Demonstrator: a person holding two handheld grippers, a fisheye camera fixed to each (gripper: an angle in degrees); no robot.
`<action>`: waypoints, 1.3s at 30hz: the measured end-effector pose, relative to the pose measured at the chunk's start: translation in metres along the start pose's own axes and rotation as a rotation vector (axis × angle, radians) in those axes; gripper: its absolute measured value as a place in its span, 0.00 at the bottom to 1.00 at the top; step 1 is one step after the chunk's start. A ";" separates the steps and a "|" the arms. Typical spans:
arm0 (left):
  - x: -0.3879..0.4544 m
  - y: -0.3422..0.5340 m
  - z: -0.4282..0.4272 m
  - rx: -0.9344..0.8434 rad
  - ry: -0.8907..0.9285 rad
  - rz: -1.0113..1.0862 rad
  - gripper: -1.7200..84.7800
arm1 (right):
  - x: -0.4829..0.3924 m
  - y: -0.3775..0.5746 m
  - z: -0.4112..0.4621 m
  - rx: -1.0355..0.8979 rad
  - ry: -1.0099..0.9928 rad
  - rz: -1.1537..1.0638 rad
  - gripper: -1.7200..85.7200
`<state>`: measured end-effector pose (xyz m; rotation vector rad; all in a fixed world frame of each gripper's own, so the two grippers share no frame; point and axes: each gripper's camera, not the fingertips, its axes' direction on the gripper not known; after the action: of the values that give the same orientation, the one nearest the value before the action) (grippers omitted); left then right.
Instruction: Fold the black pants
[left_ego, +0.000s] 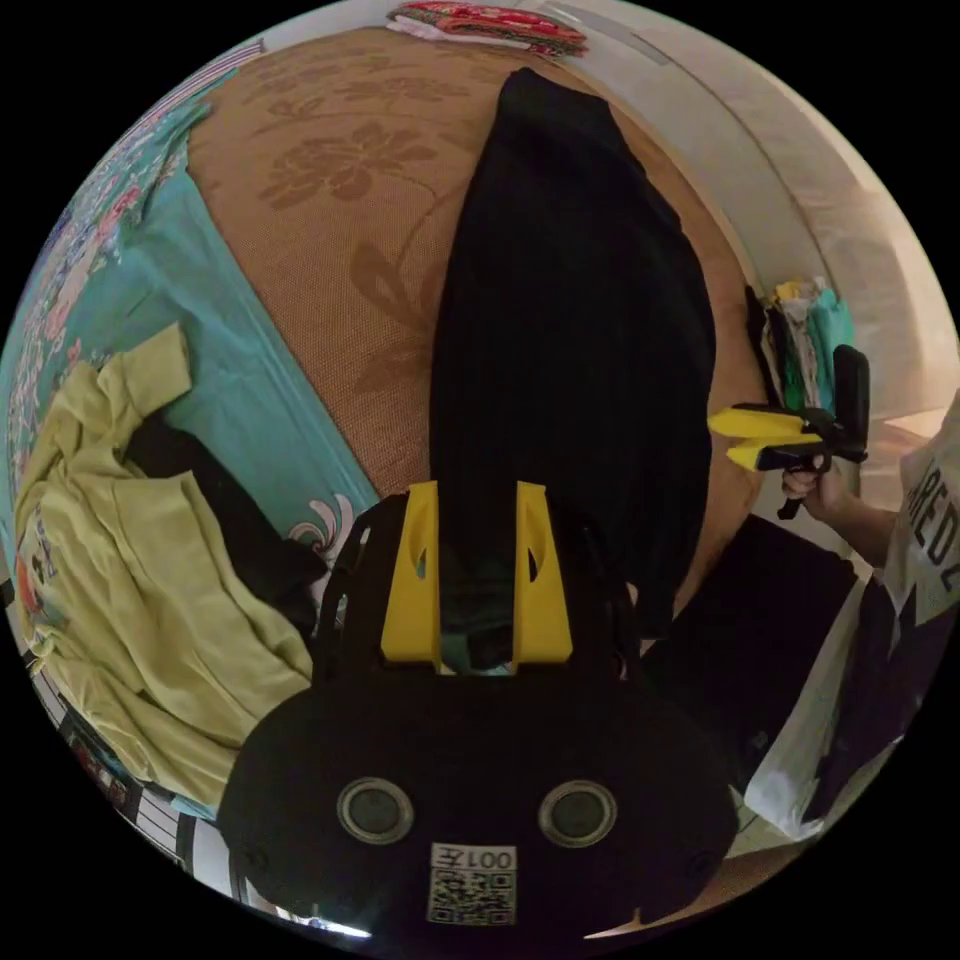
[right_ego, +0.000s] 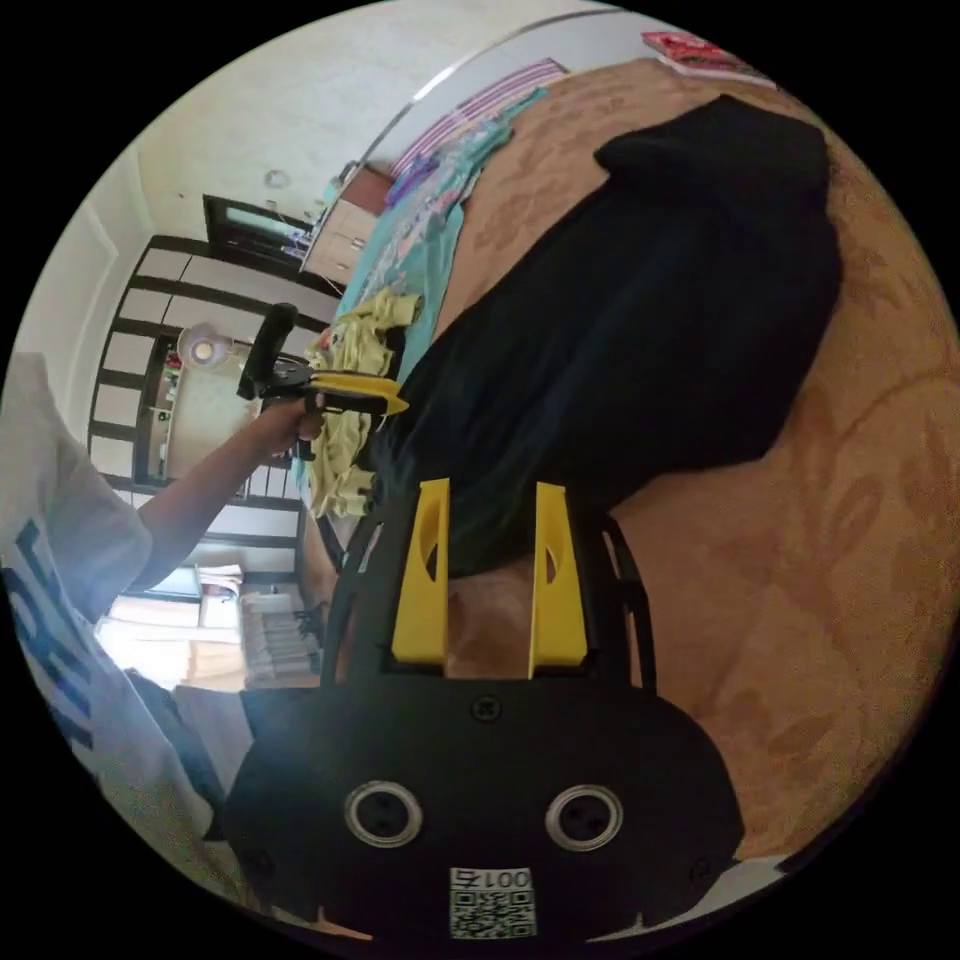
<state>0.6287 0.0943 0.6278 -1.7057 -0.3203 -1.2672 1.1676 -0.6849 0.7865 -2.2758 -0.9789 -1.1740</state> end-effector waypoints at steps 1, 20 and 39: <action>-0.005 0.018 0.008 0.029 0.004 0.011 0.11 | -0.008 0.005 0.008 -0.004 0.005 0.025 0.17; -0.023 0.209 0.084 0.201 0.151 0.042 0.02 | -0.166 0.120 0.041 0.097 0.197 0.295 0.03; -0.085 0.387 0.270 0.247 0.149 -0.265 0.07 | -0.198 0.196 0.087 0.057 0.187 0.288 0.17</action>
<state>1.0157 0.1386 0.3489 -1.3832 -0.6040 -1.4713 1.2795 -0.8429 0.5682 -2.1294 -0.5845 -1.1897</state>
